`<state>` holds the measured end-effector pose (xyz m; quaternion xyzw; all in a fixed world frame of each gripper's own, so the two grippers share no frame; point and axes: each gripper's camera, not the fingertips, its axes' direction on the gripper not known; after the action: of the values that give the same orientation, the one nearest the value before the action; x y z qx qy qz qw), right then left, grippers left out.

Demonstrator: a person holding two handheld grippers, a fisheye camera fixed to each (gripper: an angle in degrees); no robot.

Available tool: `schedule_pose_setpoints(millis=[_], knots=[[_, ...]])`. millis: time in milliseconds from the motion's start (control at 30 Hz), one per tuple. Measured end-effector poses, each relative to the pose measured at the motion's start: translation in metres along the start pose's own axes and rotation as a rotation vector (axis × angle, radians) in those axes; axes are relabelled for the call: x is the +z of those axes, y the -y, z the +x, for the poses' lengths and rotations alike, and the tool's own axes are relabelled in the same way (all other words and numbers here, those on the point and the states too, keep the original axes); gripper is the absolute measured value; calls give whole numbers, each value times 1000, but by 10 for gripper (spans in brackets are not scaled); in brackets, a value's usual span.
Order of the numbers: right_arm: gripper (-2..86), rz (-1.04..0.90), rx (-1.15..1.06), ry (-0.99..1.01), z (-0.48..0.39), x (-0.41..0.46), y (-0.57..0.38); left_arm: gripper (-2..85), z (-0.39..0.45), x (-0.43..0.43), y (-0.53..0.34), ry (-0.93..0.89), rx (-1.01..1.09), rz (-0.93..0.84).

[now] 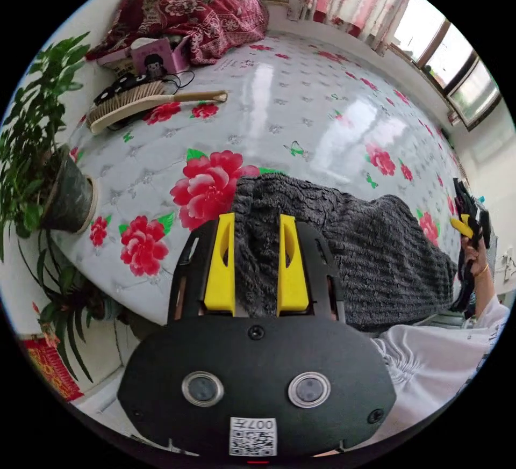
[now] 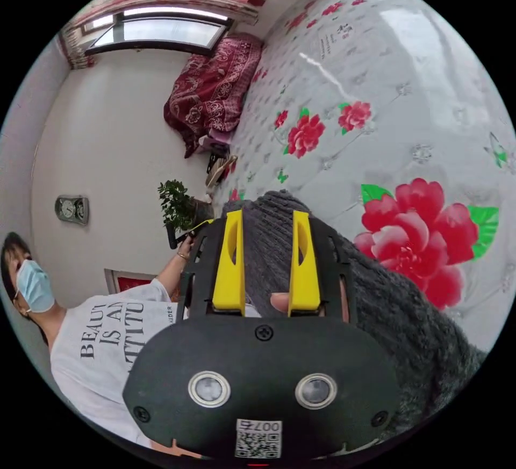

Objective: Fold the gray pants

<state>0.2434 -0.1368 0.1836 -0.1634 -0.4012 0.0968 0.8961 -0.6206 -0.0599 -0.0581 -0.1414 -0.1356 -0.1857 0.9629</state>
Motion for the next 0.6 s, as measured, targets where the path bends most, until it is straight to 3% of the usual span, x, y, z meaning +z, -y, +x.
schedule_pose_setpoints(millis=[200, 367, 533, 600], knots=[[89, -210, 134, -93, 38, 94, 92, 110, 10, 87, 42, 151, 174, -177], [54, -621, 136, -107, 63, 143, 111, 67, -58, 89, 26, -119, -251, -84], [54, -558, 298, 117, 97, 126, 128, 49, -60, 69, -2, 49, -241, -44], [59, -554, 378, 194, 112, 137, 133, 48, -70, 61, -15, 31, -295, -29]])
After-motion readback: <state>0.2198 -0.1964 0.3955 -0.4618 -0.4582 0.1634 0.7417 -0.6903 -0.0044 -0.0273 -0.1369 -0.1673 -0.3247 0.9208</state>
